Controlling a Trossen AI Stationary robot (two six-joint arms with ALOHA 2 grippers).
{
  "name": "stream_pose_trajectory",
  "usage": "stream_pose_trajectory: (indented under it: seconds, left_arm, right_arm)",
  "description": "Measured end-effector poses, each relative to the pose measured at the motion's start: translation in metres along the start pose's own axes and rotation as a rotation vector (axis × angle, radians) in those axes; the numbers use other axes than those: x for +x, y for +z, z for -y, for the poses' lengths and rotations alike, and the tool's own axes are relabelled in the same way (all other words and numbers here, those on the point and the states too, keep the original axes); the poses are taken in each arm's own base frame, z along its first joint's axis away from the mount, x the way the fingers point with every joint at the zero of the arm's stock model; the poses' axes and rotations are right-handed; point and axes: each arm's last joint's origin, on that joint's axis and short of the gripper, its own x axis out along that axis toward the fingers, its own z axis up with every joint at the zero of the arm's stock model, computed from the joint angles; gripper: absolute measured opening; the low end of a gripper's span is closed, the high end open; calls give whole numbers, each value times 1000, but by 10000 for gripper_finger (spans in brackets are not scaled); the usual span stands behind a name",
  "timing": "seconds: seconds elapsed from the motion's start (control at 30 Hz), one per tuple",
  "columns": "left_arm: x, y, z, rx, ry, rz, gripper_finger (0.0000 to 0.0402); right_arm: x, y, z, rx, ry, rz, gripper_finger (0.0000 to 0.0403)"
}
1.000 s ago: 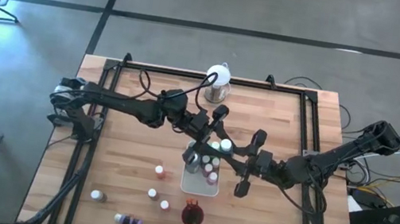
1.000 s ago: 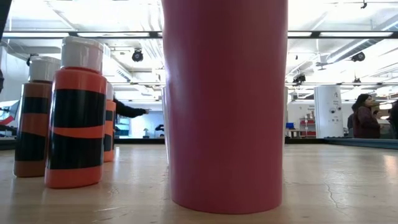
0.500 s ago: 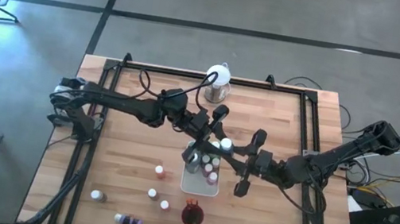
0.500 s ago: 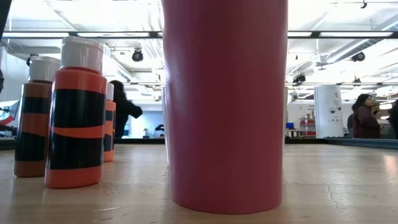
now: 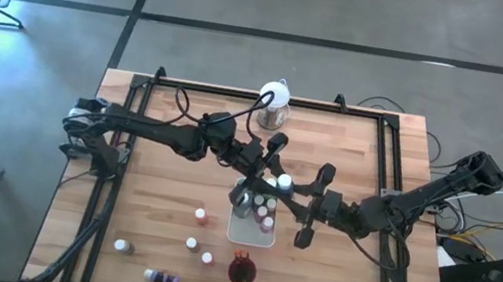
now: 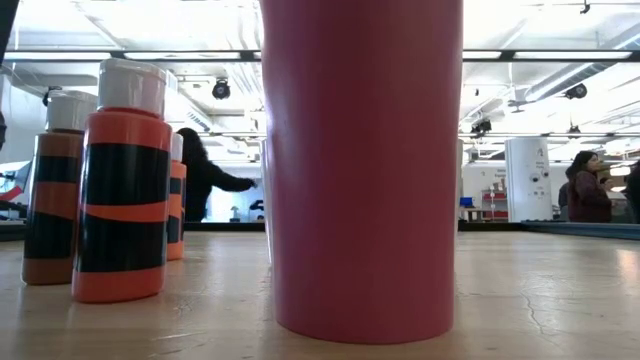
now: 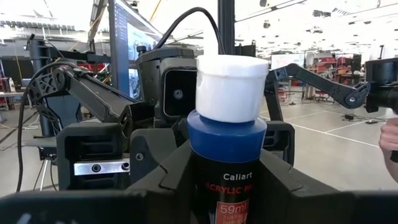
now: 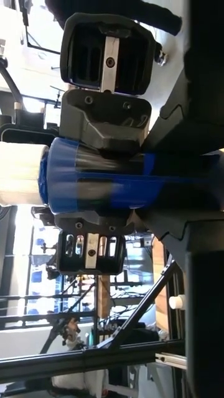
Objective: Pick & Place Paint Supplies
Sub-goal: Put the blue paint bottle into the white bin
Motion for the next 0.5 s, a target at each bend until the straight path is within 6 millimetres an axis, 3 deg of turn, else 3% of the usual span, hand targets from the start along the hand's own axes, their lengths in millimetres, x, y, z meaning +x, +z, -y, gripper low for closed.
stream_pose_trajectory:
  seconds: [0.2,0.5]
  left_arm:
    - [0,-1,0,-4,11,-9,122]
    - [1,0,0,-17,-12,-54,121]
  right_arm:
    - [-9,2,-4,0,22,-27,101]
    - [-20,4,2,71,29,-96,162]
